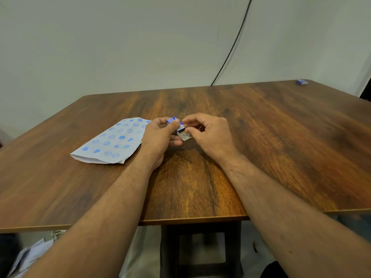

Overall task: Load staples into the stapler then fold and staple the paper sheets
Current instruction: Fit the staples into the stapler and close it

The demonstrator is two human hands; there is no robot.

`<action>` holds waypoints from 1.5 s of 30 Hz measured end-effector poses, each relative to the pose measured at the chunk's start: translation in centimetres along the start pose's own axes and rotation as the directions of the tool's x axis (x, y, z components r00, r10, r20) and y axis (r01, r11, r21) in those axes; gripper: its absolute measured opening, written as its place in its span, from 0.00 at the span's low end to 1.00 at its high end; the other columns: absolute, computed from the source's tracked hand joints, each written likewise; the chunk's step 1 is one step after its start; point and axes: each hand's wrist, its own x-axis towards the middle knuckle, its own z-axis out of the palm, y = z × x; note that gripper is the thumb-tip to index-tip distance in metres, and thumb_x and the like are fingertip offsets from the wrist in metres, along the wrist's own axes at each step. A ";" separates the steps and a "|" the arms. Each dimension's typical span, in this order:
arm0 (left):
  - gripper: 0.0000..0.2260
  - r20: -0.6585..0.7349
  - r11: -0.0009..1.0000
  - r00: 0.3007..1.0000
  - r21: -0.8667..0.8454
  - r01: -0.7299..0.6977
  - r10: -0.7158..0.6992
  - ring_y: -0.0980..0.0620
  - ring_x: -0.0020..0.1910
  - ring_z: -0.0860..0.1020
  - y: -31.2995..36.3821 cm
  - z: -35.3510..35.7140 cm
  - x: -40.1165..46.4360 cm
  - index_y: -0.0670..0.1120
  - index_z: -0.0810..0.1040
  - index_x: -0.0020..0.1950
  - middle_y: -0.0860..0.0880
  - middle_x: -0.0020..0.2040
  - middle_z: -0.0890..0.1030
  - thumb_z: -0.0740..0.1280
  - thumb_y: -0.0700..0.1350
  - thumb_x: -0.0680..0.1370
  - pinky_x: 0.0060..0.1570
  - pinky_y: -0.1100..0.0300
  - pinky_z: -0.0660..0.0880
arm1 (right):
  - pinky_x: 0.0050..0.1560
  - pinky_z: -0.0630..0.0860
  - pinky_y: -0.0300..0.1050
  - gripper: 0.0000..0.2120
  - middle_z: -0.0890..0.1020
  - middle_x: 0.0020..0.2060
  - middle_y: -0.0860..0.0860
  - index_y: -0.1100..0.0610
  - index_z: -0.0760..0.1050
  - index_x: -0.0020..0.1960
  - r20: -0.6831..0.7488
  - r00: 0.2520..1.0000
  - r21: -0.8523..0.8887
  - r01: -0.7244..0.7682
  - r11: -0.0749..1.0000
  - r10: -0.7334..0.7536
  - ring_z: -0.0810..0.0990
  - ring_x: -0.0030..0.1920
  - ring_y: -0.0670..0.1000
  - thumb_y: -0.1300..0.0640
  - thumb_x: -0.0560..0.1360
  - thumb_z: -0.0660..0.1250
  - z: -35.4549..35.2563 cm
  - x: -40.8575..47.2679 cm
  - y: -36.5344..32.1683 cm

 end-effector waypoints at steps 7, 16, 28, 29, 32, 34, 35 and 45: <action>0.10 0.026 0.997 0.999 0.080 0.022 -0.024 0.55 0.25 0.78 0.3 0.0 -0.2 0.42 0.78 0.60 0.42 0.42 0.84 0.69 0.44 0.81 0.27 0.66 0.77 | 0.52 0.81 0.44 0.14 0.86 0.43 0.43 0.46 0.83 0.53 0.102 0.994 -0.028 -0.037 0.999 0.039 0.83 0.46 0.41 0.61 0.72 0.74 -0.2 0.0 0.1; 0.05 0.040 0.997 0.997 0.056 0.060 -0.062 0.55 0.24 0.77 0.2 -0.1 0.1 0.43 0.78 0.56 0.42 0.42 0.84 0.68 0.43 0.81 0.25 0.66 0.76 | 0.50 0.78 0.43 0.06 0.83 0.44 0.46 0.50 0.84 0.46 0.098 0.995 -0.115 0.045 0.992 -0.034 0.80 0.45 0.44 0.59 0.73 0.72 0.0 0.1 0.2; 0.07 0.040 0.998 0.998 0.038 0.052 -0.053 0.54 0.24 0.76 -0.1 -0.2 0.5 0.40 0.79 0.55 0.44 0.37 0.80 0.68 0.42 0.80 0.25 0.64 0.75 | 0.39 0.73 0.35 0.11 0.80 0.43 0.47 0.50 0.87 0.46 0.126 0.988 -0.139 0.109 0.984 -0.092 0.78 0.40 0.44 0.60 0.71 0.67 0.1 -0.1 0.3; 0.07 0.038 0.998 0.998 0.041 0.054 -0.055 0.54 0.24 0.76 -0.1 -0.2 0.5 0.40 0.79 0.55 0.43 0.38 0.80 0.68 0.42 0.81 0.25 0.64 0.75 | 0.38 0.74 0.35 0.11 0.80 0.43 0.47 0.51 0.87 0.46 0.129 0.987 -0.146 0.116 0.983 -0.097 0.78 0.39 0.44 0.61 0.71 0.67 0.1 -0.1 0.3; 0.07 0.042 0.997 0.998 0.048 0.053 -0.055 0.52 0.26 0.77 -0.1 -0.3 0.5 0.41 0.79 0.54 0.41 0.41 0.81 0.68 0.43 0.80 0.25 0.64 0.75 | 0.36 0.72 0.35 0.10 0.80 0.42 0.49 0.54 0.87 0.45 0.125 0.985 -0.174 0.143 0.974 -0.122 0.77 0.38 0.44 0.59 0.72 0.67 0.0 -0.2 0.1; 0.05 0.056 0.997 0.997 0.060 0.044 -0.047 0.51 0.27 0.78 -0.1 -0.2 0.5 0.42 0.79 0.53 0.41 0.40 0.82 0.69 0.43 0.80 0.26 0.63 0.76 | 0.36 0.73 0.38 0.08 0.79 0.40 0.49 0.53 0.86 0.41 0.115 0.986 -0.184 0.142 0.973 -0.122 0.77 0.38 0.45 0.55 0.73 0.68 -0.1 -0.2 0.1; 0.05 0.065 0.997 0.997 0.070 0.035 -0.040 0.51 0.27 0.78 -0.1 -0.2 0.4 0.42 0.79 0.51 0.42 0.38 0.83 0.69 0.43 0.80 0.26 0.63 0.76 | 0.36 0.73 0.40 0.08 0.79 0.40 0.48 0.53 0.86 0.40 0.113 0.987 -0.186 0.137 0.973 -0.117 0.77 0.38 0.46 0.54 0.73 0.69 0.0 -0.1 0.1; 0.04 0.074 0.995 0.997 0.093 0.029 -0.036 0.51 0.27 0.80 0.0 0.0 0.2 0.43 0.79 0.51 0.42 0.38 0.83 0.70 0.43 0.80 0.26 0.63 0.77 | 0.41 0.71 0.37 0.03 0.79 0.42 0.46 0.52 0.87 0.43 0.145 0.988 -0.173 0.083 0.981 -0.058 0.78 0.43 0.45 0.55 0.73 0.73 0.1 0.2 0.4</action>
